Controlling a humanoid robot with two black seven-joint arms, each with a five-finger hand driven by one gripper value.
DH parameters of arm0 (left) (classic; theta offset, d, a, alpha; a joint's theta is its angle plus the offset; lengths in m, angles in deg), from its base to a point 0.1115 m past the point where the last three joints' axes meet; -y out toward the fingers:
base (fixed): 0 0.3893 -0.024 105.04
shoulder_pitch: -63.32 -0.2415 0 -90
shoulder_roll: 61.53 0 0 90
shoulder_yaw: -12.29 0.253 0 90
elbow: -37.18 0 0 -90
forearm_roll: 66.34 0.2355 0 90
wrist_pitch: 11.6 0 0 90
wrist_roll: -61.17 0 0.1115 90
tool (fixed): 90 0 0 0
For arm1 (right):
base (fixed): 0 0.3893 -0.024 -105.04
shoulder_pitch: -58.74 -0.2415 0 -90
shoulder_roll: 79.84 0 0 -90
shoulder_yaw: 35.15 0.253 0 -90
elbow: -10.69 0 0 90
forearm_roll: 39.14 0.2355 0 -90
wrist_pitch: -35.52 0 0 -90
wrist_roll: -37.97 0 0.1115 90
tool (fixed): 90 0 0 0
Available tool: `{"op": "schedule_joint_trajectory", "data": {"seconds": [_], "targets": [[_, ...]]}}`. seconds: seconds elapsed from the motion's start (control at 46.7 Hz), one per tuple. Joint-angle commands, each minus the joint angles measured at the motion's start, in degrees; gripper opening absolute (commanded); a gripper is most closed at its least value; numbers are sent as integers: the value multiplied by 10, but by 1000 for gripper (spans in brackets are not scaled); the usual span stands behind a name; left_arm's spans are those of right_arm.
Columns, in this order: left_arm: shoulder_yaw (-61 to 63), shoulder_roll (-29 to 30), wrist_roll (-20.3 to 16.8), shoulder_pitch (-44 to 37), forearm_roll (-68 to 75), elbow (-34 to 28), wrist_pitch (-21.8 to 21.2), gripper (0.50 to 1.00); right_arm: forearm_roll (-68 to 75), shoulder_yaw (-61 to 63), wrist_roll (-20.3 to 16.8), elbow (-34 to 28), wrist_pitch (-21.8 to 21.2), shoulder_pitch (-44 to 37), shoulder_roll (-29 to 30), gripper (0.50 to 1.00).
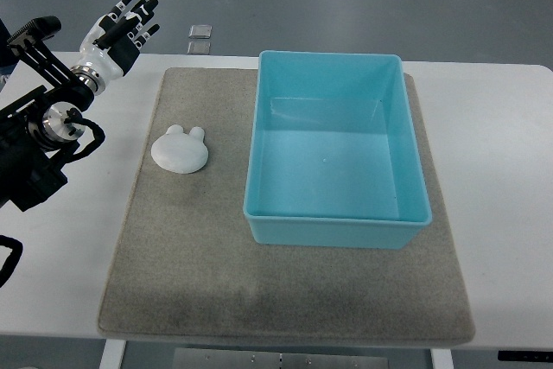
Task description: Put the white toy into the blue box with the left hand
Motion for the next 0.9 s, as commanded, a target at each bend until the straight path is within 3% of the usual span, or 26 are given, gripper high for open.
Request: {"op": "schedule_joint_trajectory", "data": {"seconds": [0.0,0.364,0.877], "targets": [[0,1,0,2,2,0,0,994,-1,0,0,0,0,0,0,936],[-1,2,0,-3,2,-1,26,992,-1,0,0,0,0,0,0,936],[2,10,0,-3,4,8,26,992,0,0,0,0,0,0,0,936]]}}
